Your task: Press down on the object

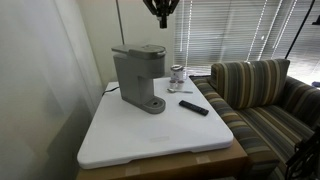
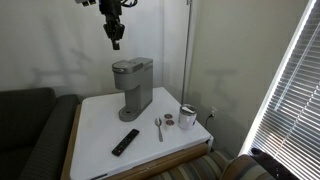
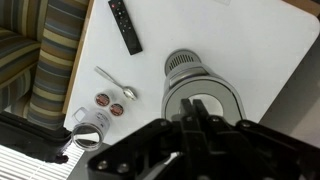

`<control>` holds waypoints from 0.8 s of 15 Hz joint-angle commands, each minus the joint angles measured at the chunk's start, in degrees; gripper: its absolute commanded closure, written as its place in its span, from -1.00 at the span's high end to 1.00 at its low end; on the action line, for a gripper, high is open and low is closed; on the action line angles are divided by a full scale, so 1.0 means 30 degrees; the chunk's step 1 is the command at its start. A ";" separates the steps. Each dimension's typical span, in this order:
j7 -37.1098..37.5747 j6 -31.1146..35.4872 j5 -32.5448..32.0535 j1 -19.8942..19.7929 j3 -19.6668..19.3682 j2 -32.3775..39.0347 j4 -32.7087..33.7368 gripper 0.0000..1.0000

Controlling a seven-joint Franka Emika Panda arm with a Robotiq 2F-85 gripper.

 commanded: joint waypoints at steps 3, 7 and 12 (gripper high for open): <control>-0.0695 -0.0070 0.0163 -0.0148 0.0101 -0.0908 -0.1021 0.09; -0.0720 -0.0125 0.0374 -0.0199 0.0177 -0.0960 -0.1080 0.65; -0.0721 -0.0067 0.0654 -0.0260 0.0295 -0.0926 -0.1151 1.00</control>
